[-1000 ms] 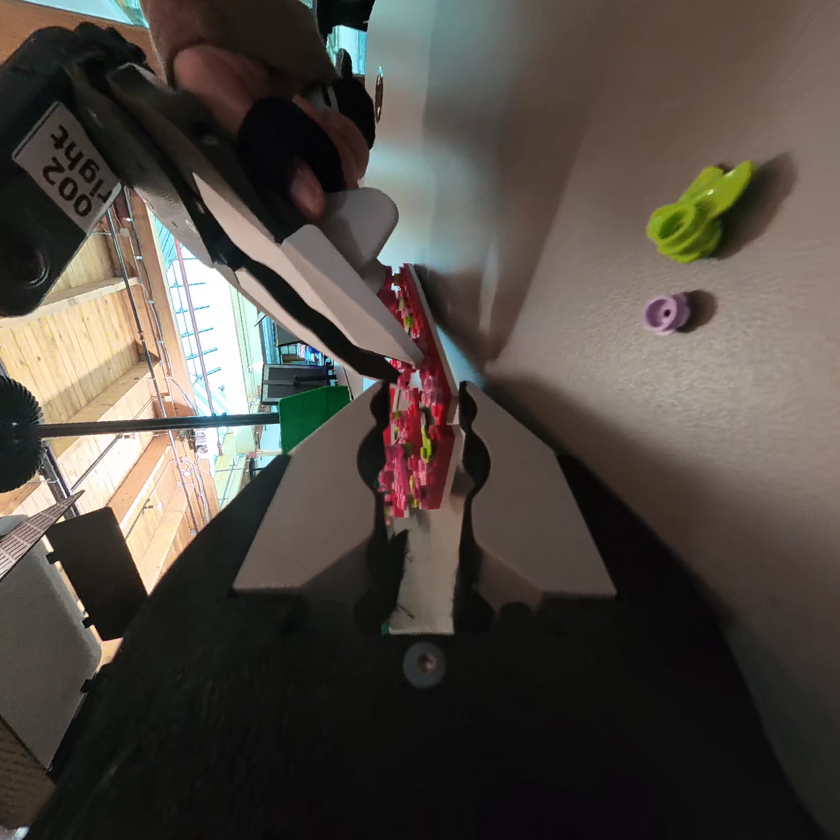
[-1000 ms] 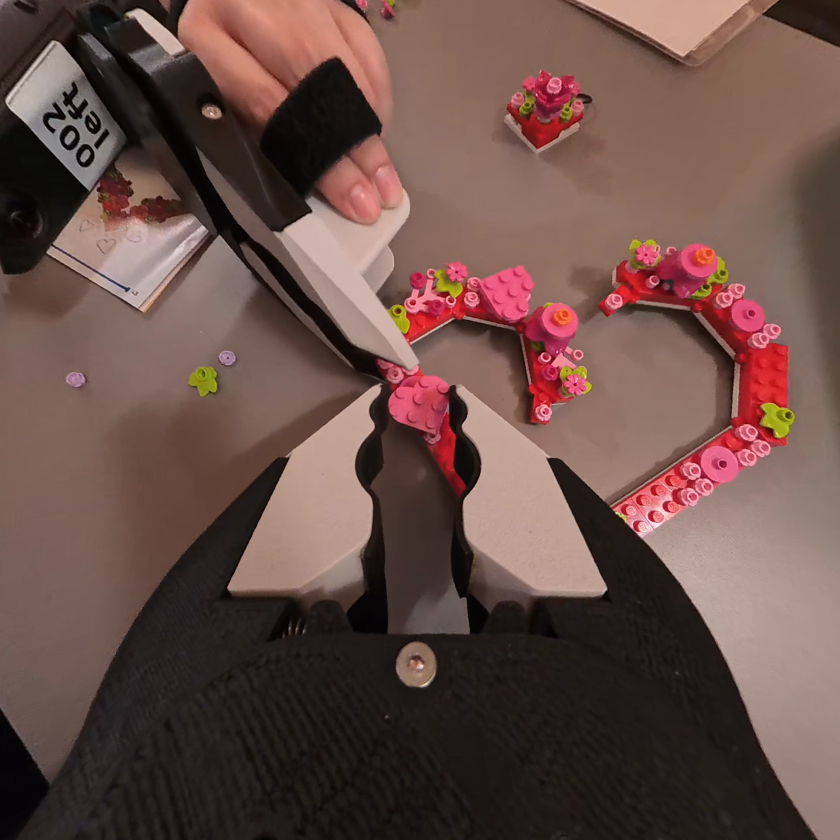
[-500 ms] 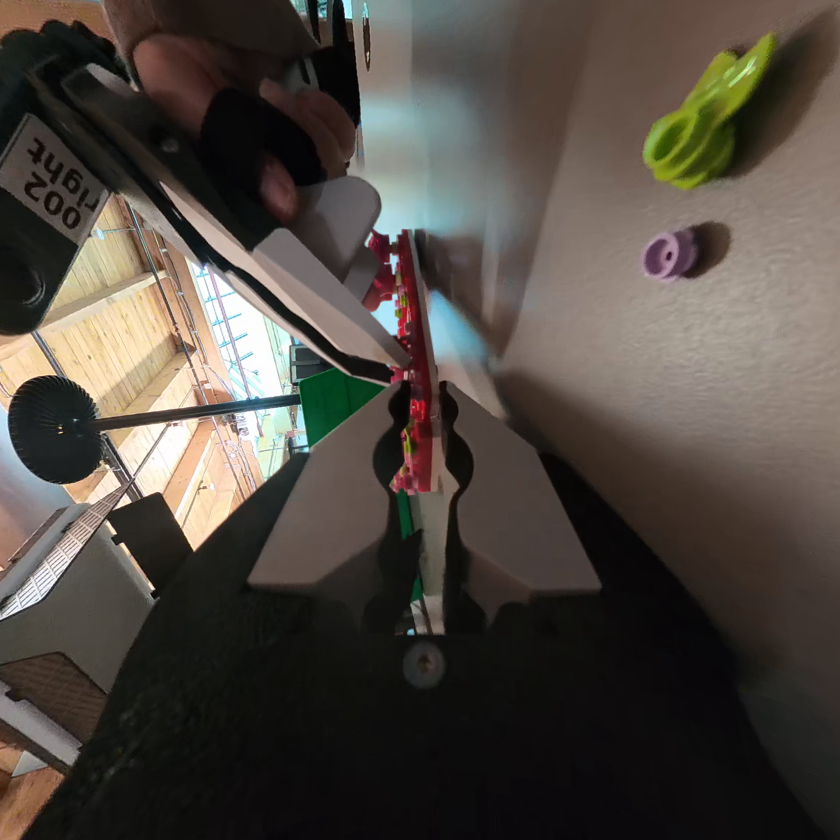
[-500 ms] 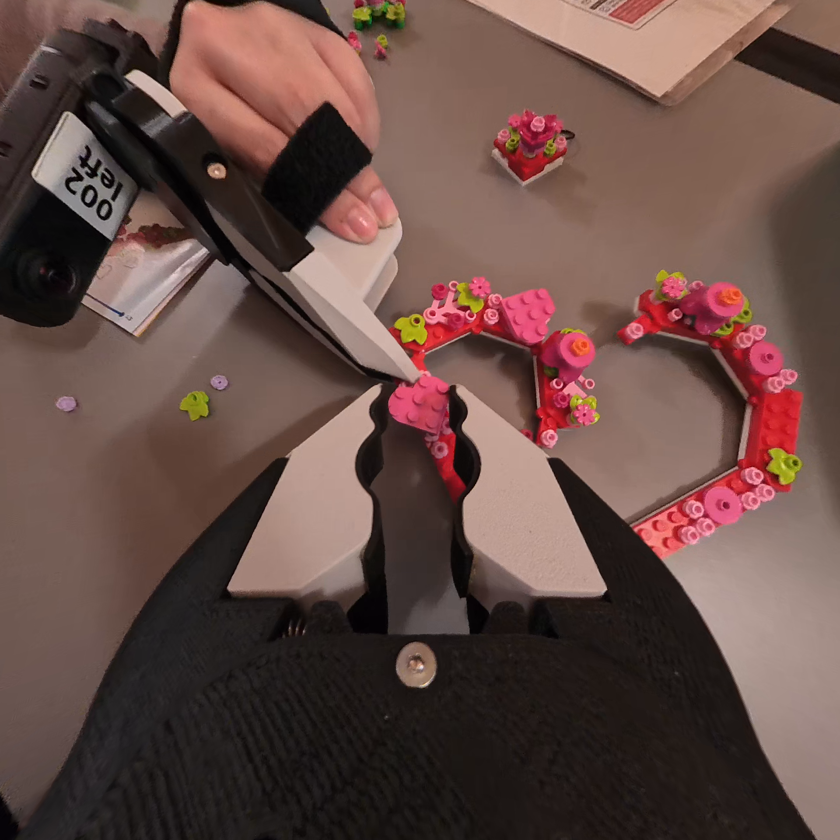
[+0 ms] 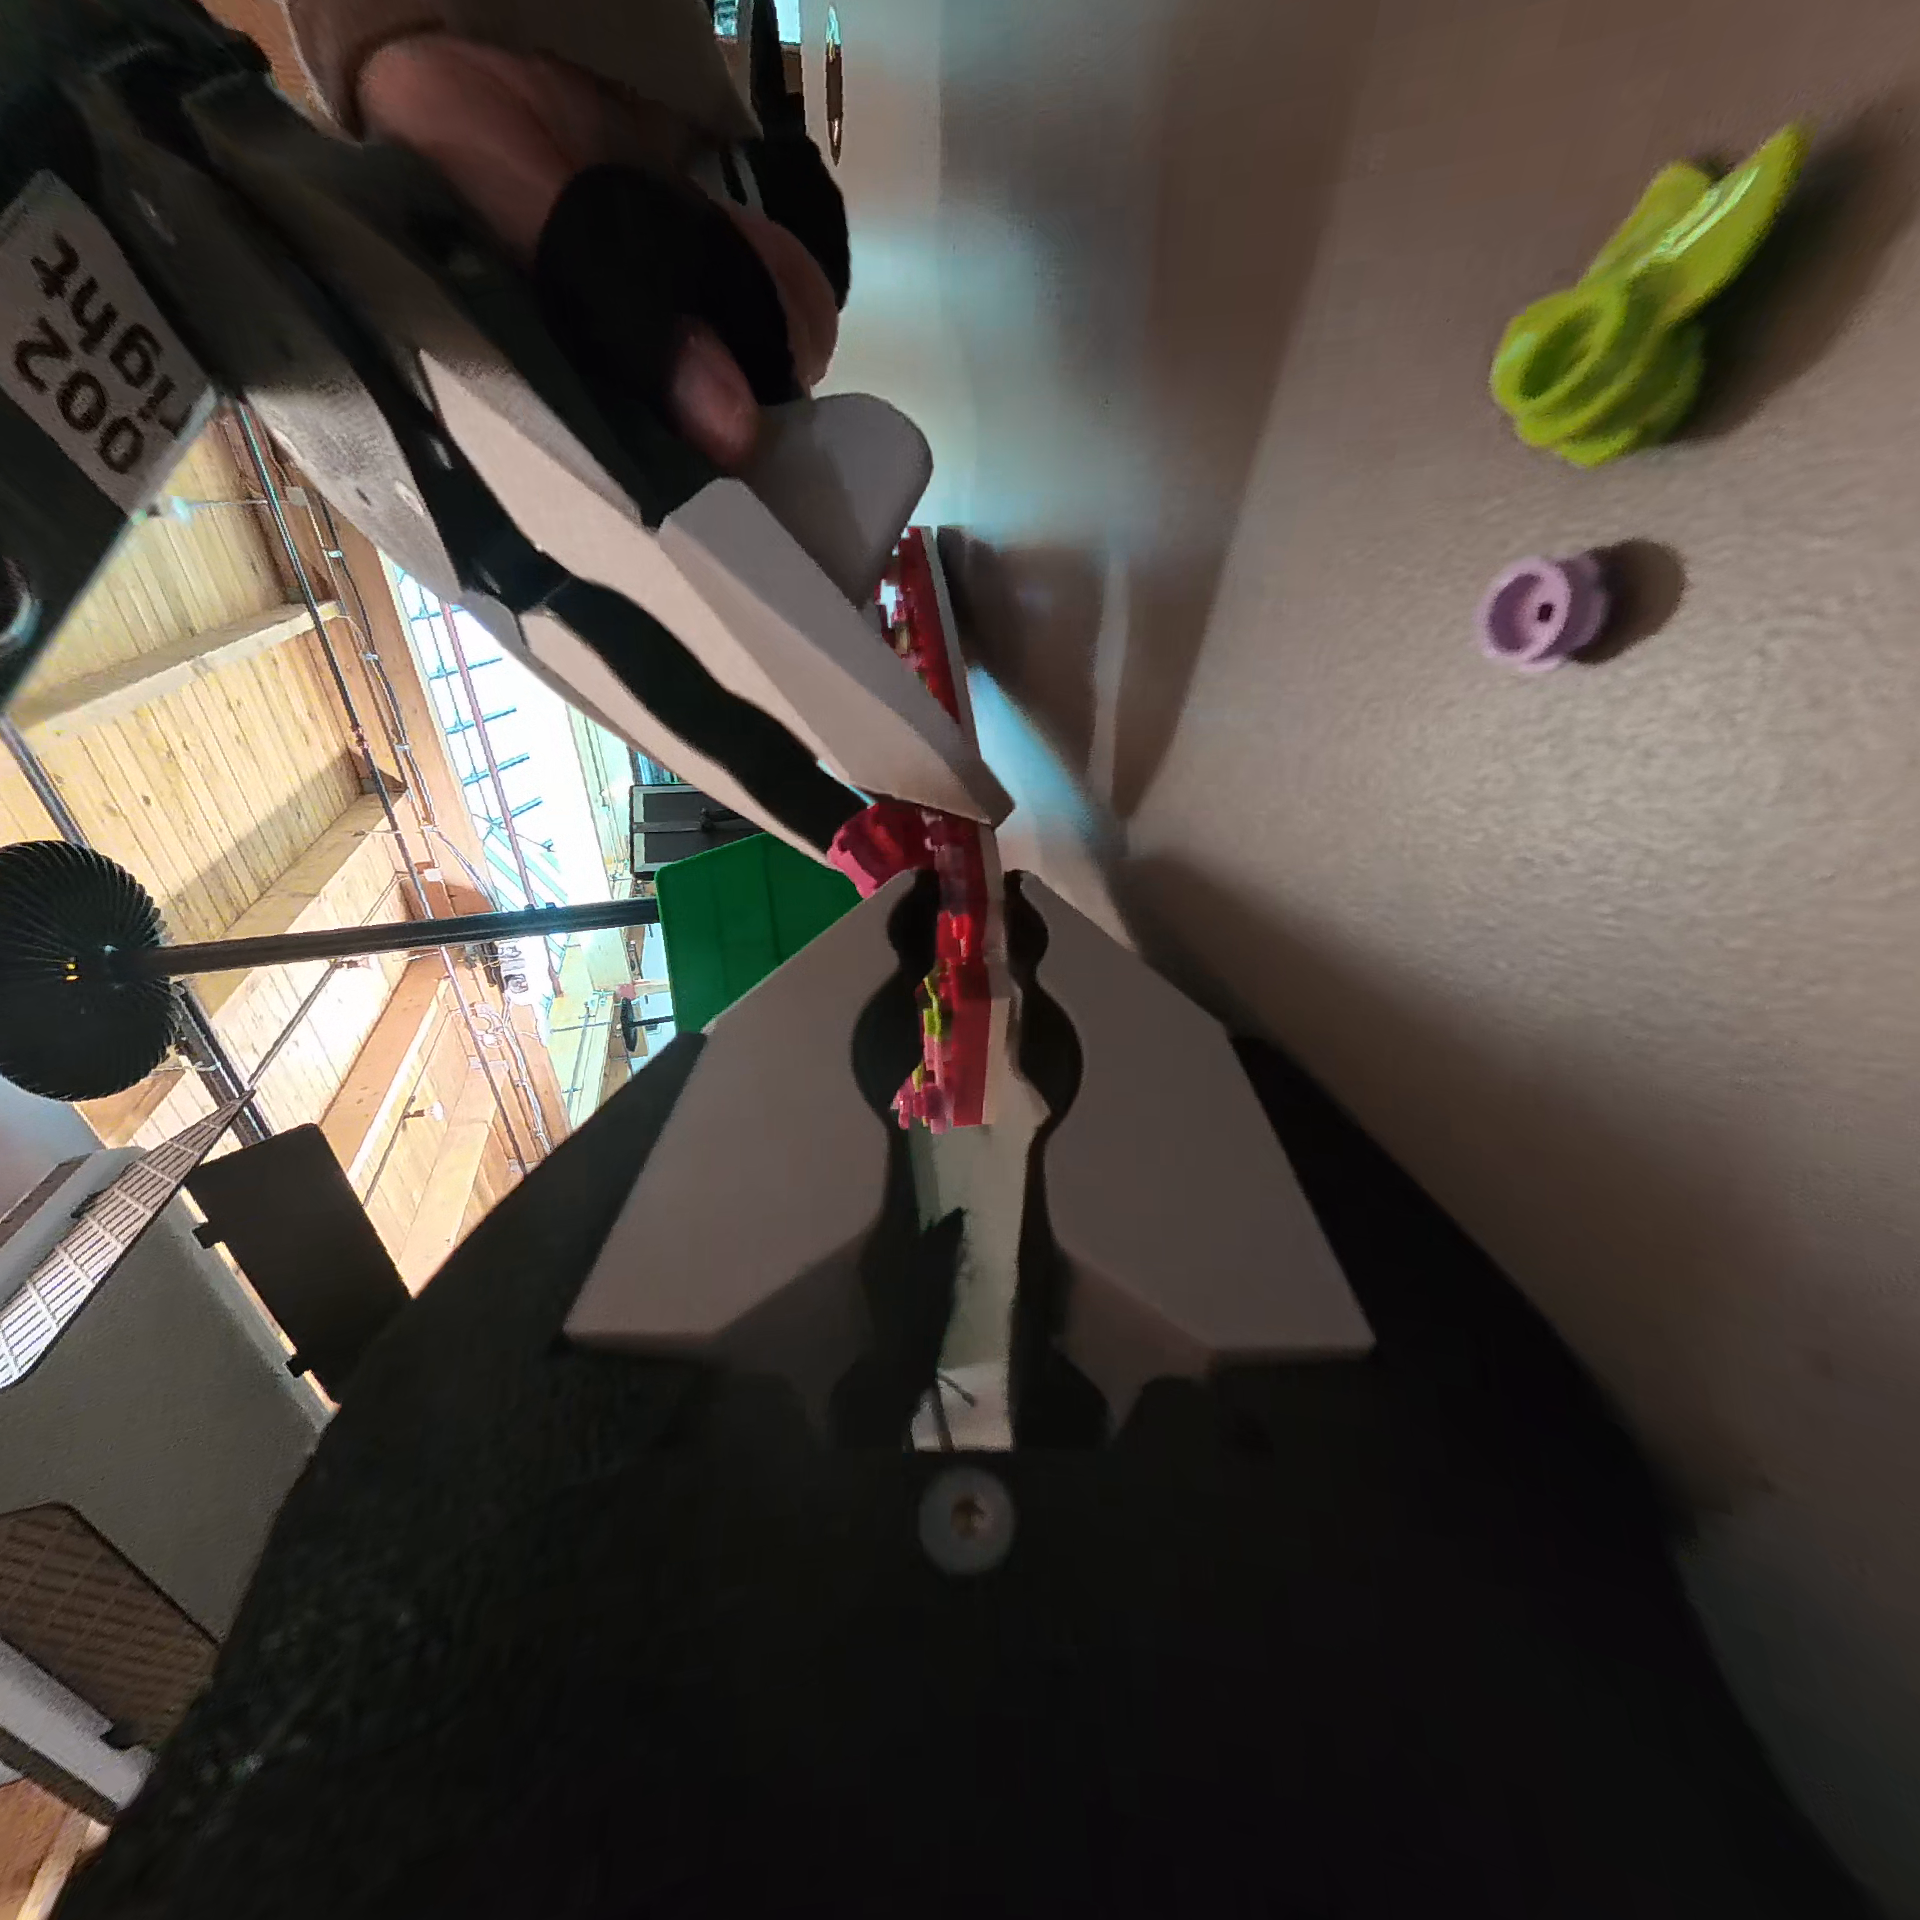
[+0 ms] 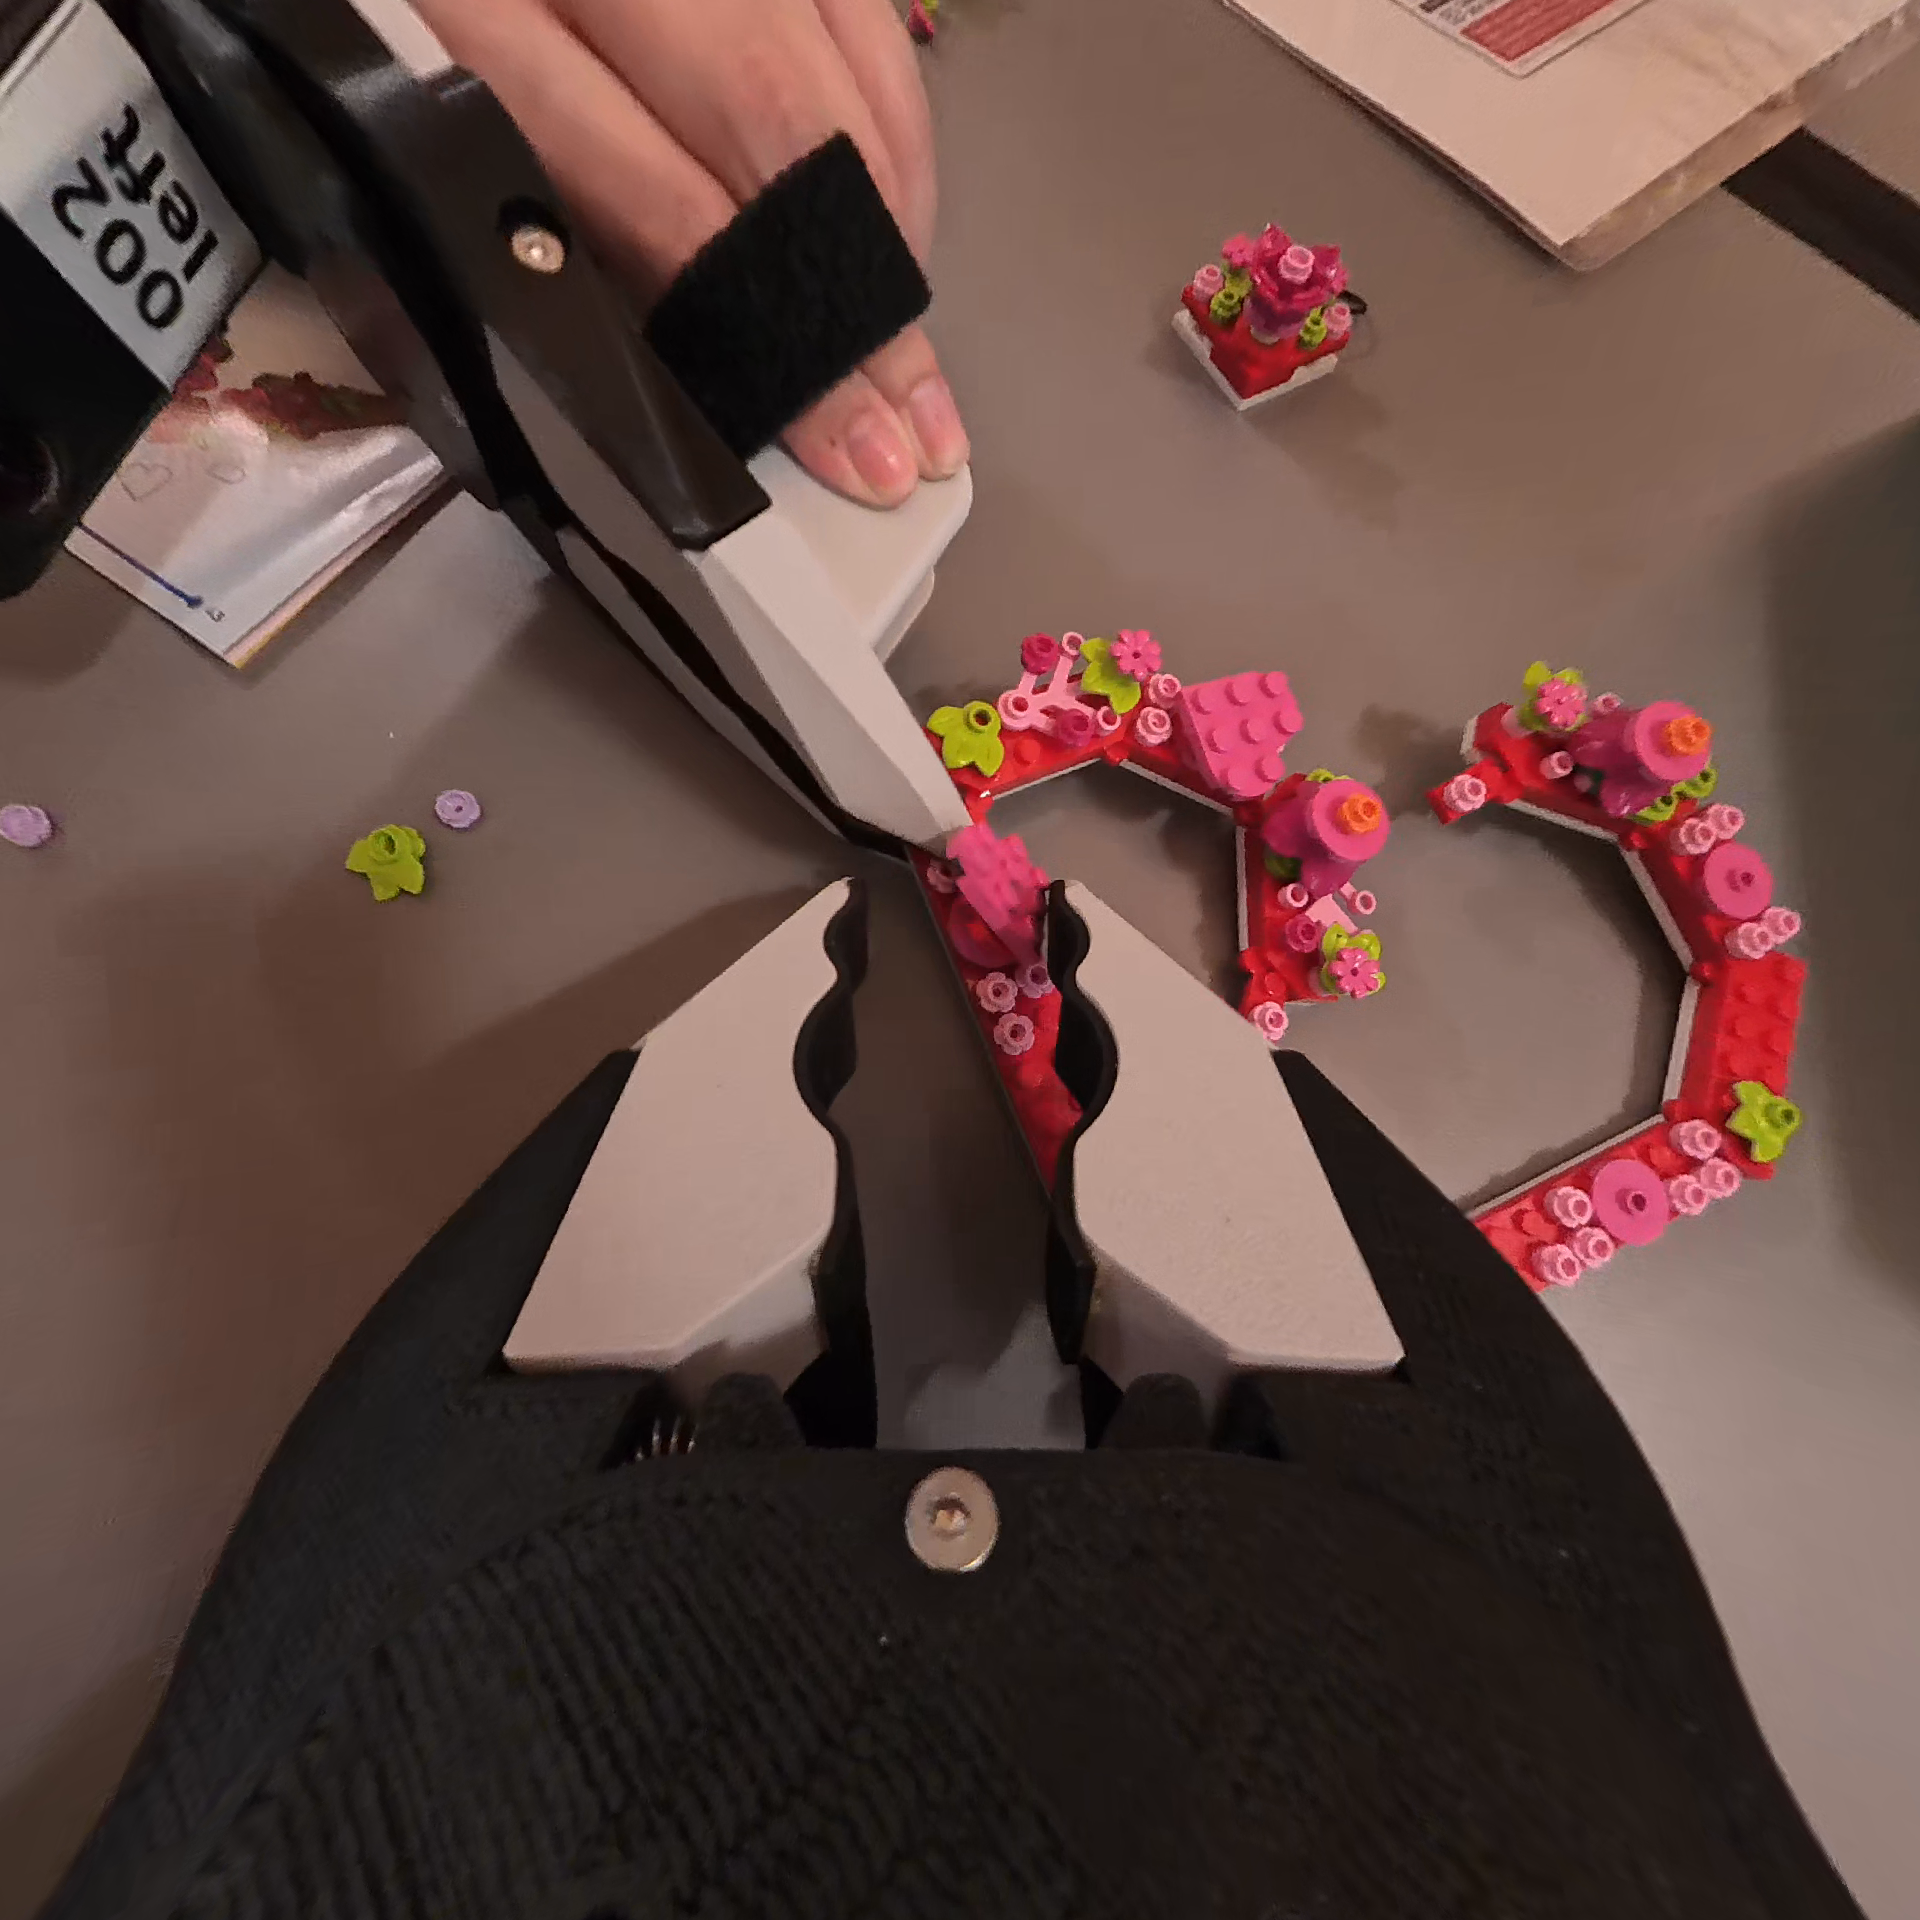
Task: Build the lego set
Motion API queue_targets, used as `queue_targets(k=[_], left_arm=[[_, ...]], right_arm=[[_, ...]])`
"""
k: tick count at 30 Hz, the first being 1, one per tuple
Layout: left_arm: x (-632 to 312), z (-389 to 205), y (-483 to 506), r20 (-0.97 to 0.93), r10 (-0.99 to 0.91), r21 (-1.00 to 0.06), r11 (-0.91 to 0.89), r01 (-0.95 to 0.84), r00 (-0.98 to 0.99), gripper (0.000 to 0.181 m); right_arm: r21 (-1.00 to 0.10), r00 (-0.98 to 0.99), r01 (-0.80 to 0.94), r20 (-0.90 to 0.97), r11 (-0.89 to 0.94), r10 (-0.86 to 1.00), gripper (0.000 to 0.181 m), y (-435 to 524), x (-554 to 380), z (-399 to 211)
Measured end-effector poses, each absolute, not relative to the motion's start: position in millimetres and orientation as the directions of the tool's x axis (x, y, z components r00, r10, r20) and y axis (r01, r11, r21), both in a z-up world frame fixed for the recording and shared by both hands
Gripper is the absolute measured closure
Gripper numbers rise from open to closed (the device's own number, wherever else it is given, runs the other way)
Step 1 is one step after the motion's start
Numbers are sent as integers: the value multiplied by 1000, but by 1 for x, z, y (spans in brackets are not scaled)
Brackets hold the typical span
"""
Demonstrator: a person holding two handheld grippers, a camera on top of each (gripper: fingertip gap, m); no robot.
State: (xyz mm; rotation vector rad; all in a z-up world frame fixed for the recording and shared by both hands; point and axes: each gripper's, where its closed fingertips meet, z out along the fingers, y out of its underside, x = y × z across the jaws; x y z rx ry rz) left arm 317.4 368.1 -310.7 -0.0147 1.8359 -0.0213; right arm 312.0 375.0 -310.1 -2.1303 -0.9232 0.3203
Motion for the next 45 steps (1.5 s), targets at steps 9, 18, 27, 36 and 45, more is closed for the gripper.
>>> queue_targets(k=[9, 18, 27, 36, 45], left_arm=[[318, -313, 367, -957, -70, -73, 997, 1, -282, 171], [318, -304, 368, -943, -193, -199, 980, -4, -273, 171], [318, -298, 367, -932, -250, -260, 966, 4, -261, 172], [320, -299, 368, -922, -277, -286, 958, -9, -271, 172], [320, -297, 370, -916, -302, -309, 951, -16, -263, 172]], right_arm=[[-593, 558, 767, 429, -245, 711, 147, 373, 315, -317], [-400, 404, 904, 690, -149, 601, 153, 380, 322, -312], [-294, 324, 946, 807, -141, 494, 157, 387, 329, -305], [-223, 257, 966, 881, -131, 397, 159, 389, 331, -305], [-138, 165, 984, 939, -109, 303, 161, 393, 333, -299]])
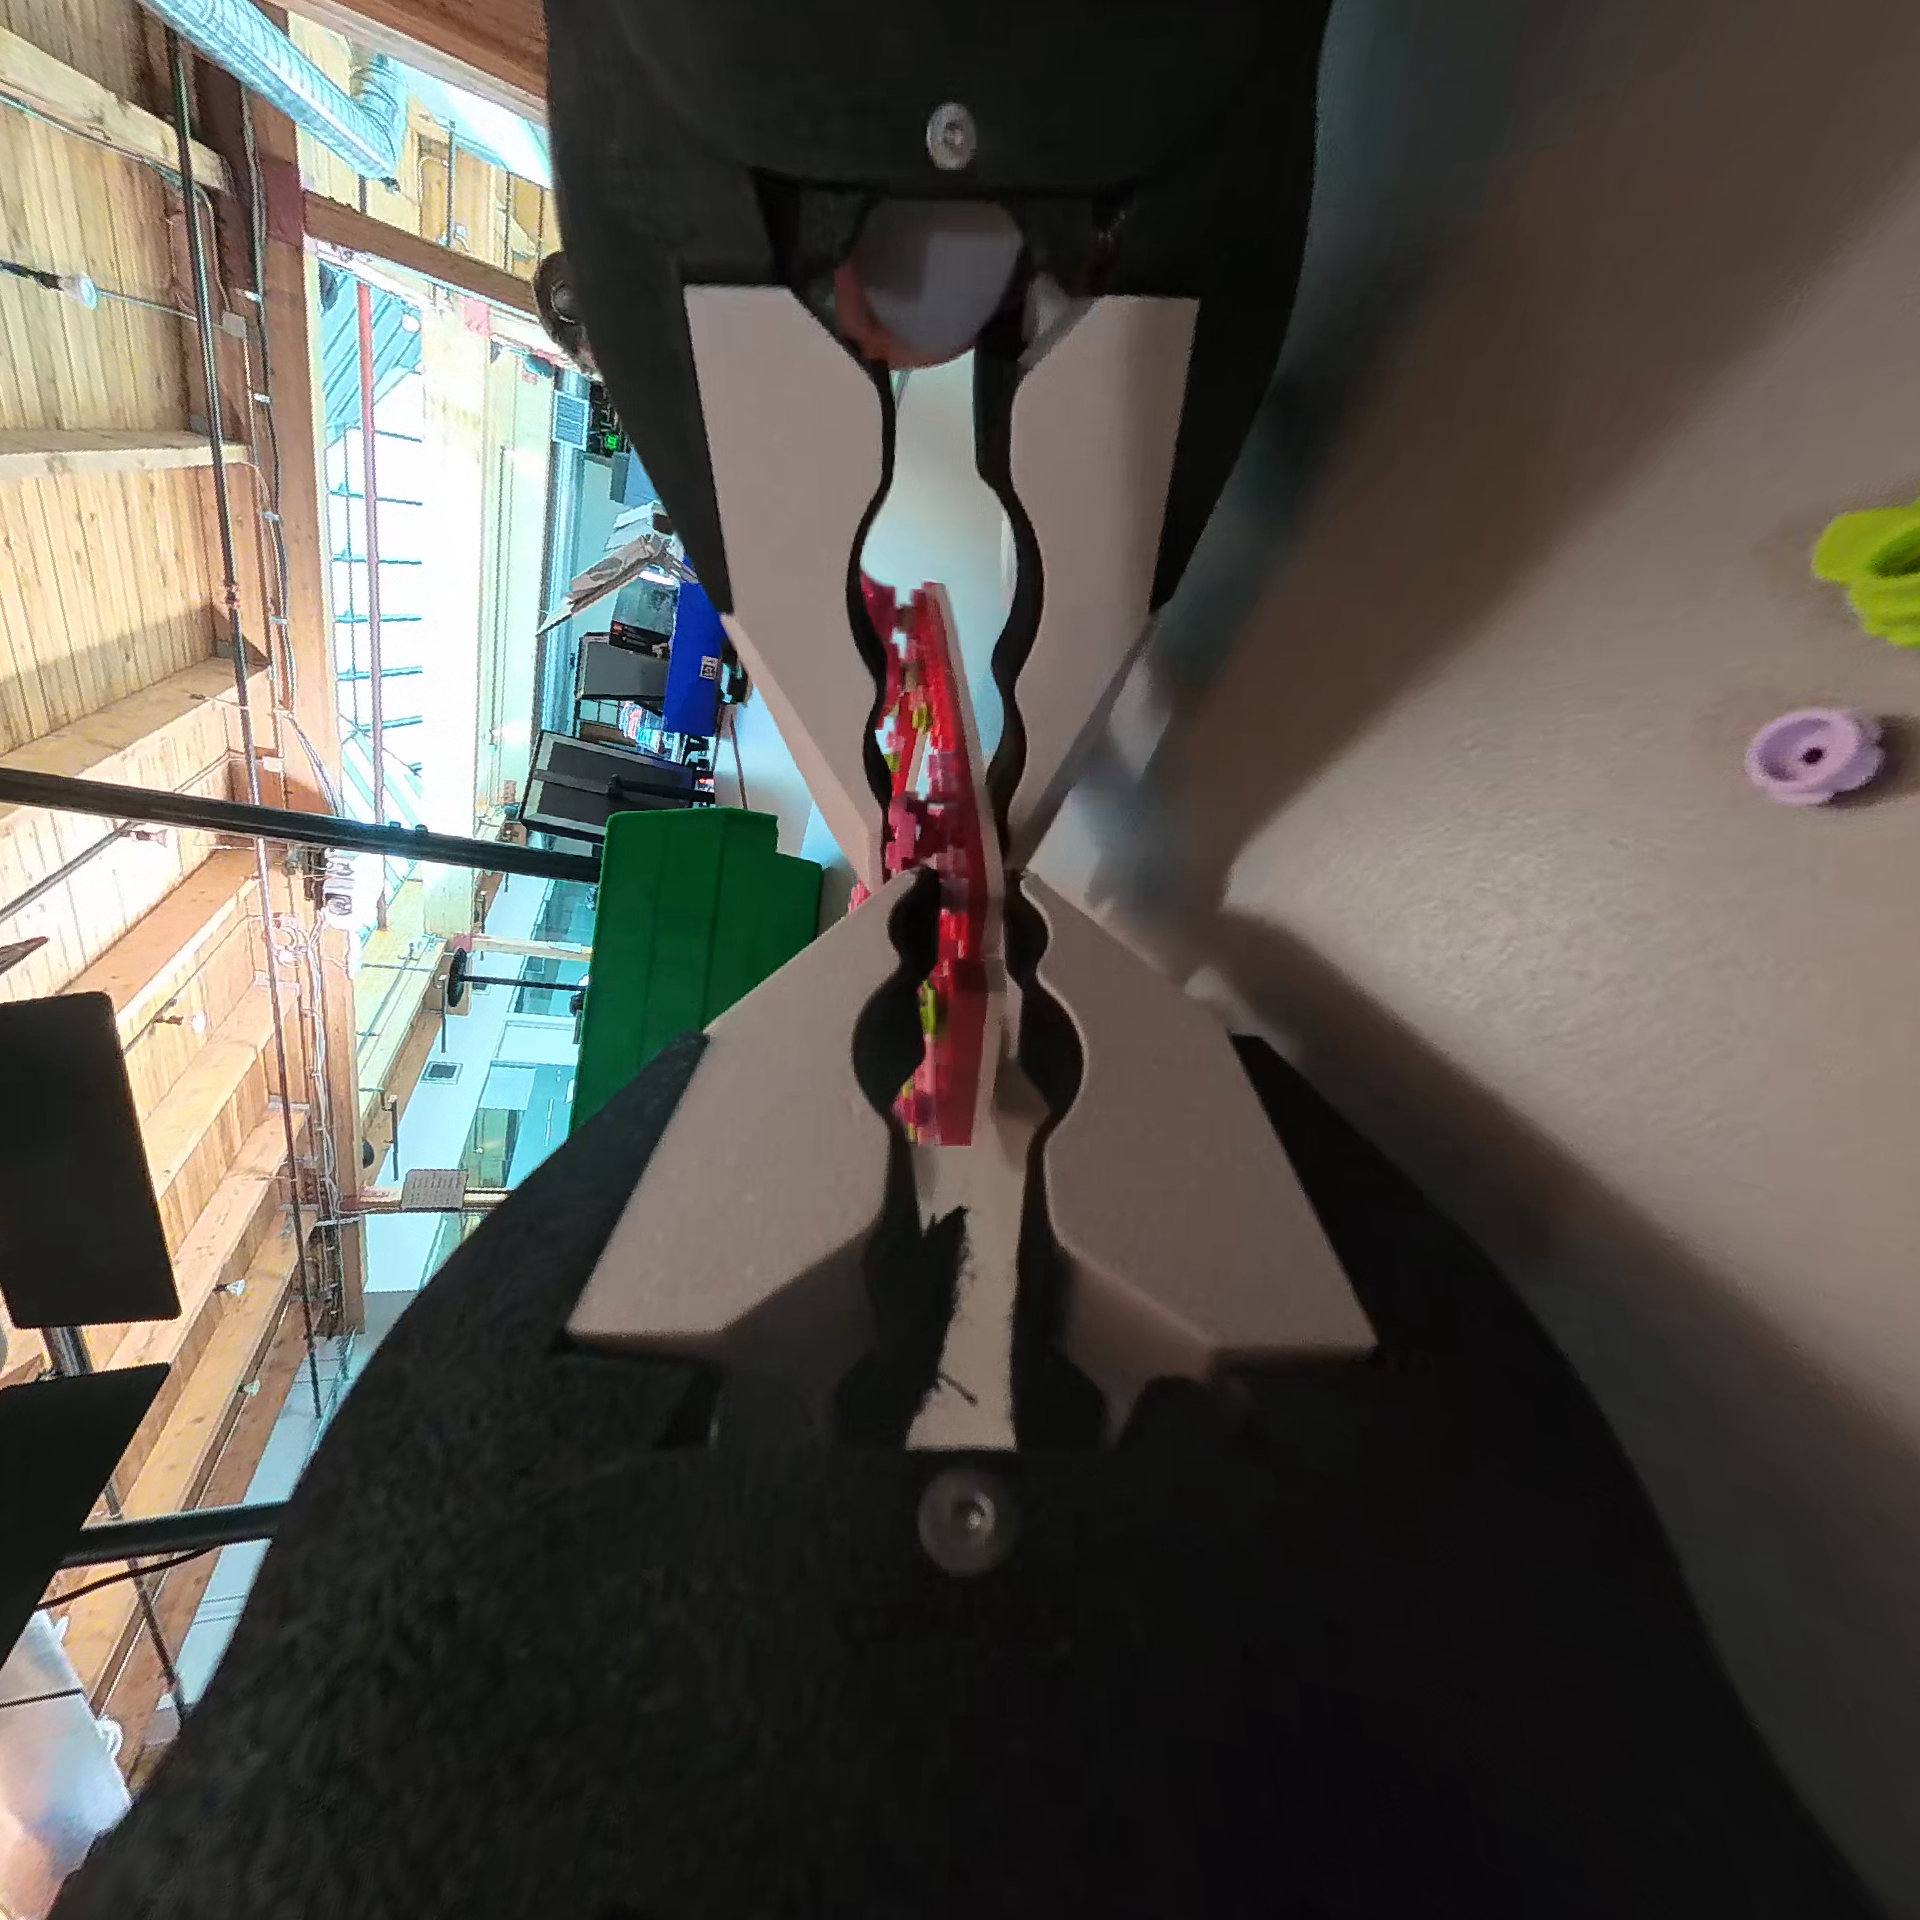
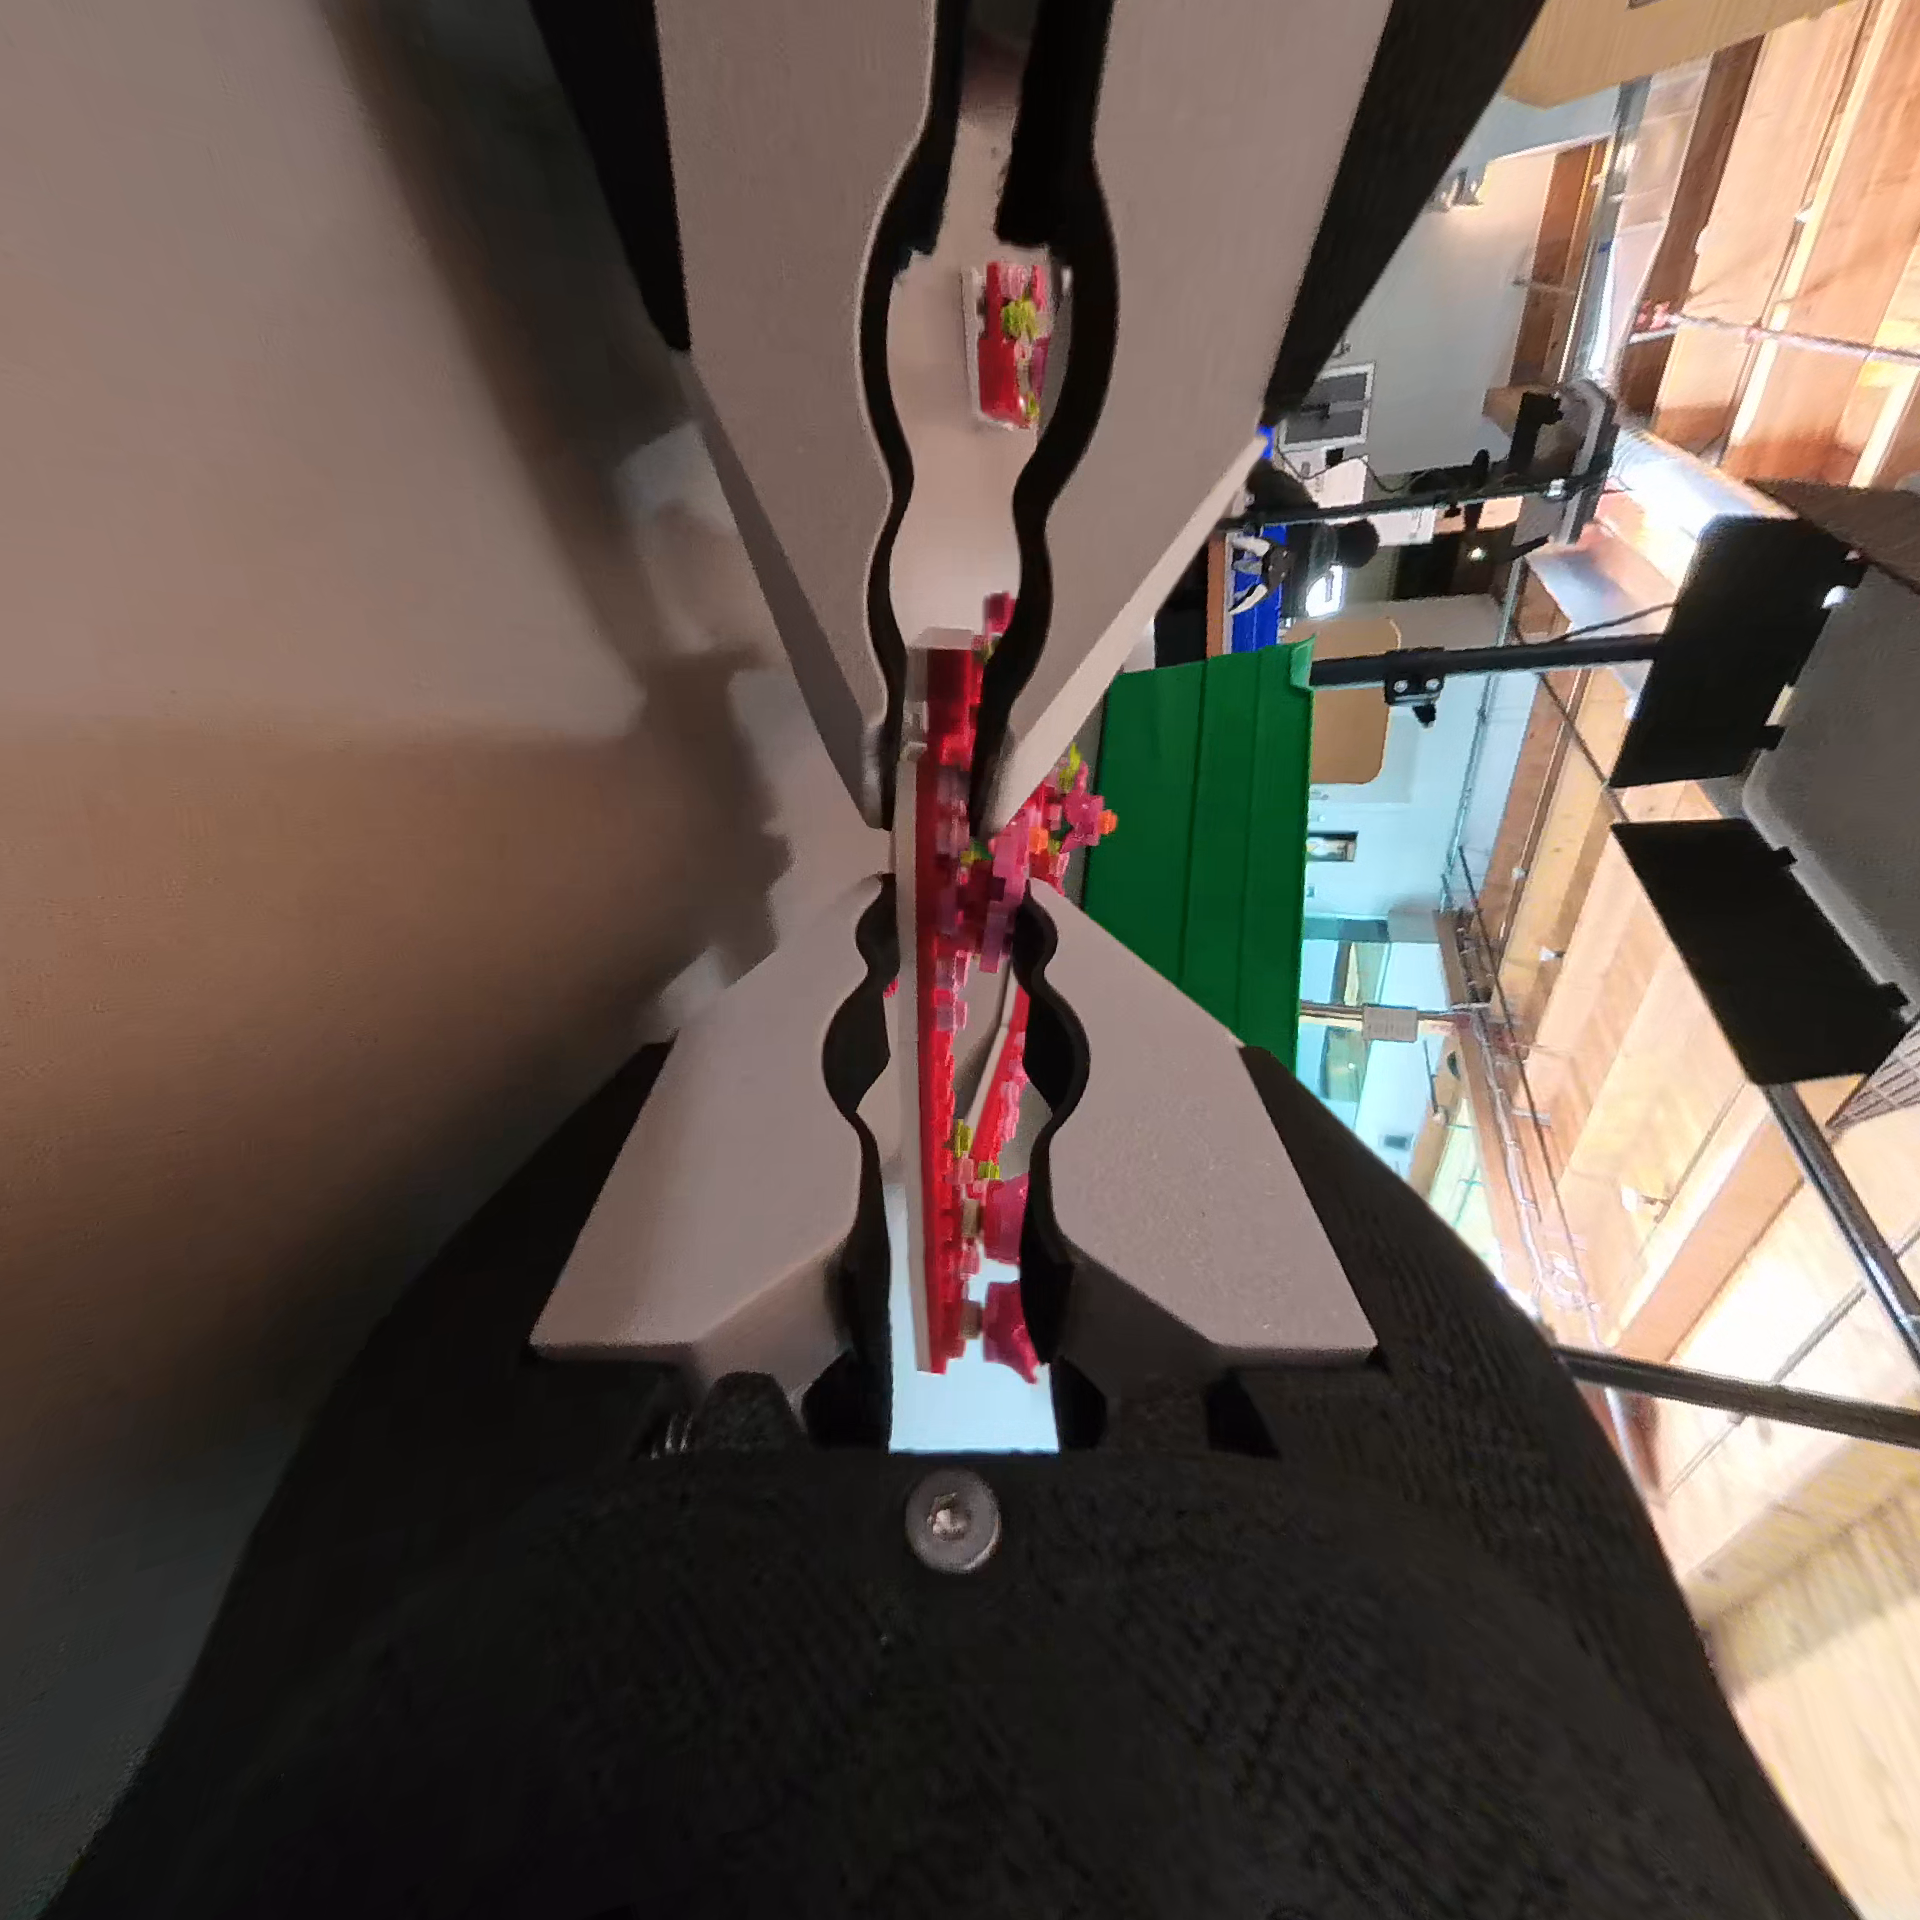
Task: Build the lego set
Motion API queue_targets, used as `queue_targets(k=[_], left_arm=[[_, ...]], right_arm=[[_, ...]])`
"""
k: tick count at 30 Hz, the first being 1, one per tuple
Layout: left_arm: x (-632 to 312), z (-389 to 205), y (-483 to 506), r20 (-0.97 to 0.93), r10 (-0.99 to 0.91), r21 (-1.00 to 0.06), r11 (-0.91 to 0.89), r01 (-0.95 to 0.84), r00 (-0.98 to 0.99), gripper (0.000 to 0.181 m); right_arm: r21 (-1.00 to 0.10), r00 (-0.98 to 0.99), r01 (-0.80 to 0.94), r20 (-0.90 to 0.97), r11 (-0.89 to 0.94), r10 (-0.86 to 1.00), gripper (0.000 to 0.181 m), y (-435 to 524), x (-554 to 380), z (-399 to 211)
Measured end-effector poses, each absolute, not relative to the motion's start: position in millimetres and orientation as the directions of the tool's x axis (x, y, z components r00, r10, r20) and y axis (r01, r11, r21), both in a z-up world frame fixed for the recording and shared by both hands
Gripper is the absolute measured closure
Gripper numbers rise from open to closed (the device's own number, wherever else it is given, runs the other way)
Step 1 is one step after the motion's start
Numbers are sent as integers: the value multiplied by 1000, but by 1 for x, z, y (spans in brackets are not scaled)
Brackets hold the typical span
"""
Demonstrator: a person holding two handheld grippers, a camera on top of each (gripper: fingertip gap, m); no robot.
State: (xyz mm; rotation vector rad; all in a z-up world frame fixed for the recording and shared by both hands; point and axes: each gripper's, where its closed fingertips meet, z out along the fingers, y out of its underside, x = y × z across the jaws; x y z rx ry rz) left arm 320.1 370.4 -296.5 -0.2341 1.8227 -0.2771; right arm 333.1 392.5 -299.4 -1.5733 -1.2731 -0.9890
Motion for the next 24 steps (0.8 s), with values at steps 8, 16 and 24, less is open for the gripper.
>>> queue_targets(k=[8, 16, 24], left_arm=[[319, -298, 368, -919, -289, -299, 954, -3, -268, 172], [319, -299, 367, -922, -275, -291, 957, 17, -271, 171], [317, -300, 366, -959, -145, -157, 987, 30, -243, 173]], right_arm=[[-235, 236, 971, 903, -49, 358, 162, 390, 331, -300], [-327, 325, 943, 856, -66, 402, 161, 388, 331, -304], [-384, 383, 919, 814, -91, 436, 158, 385, 330, -308]])
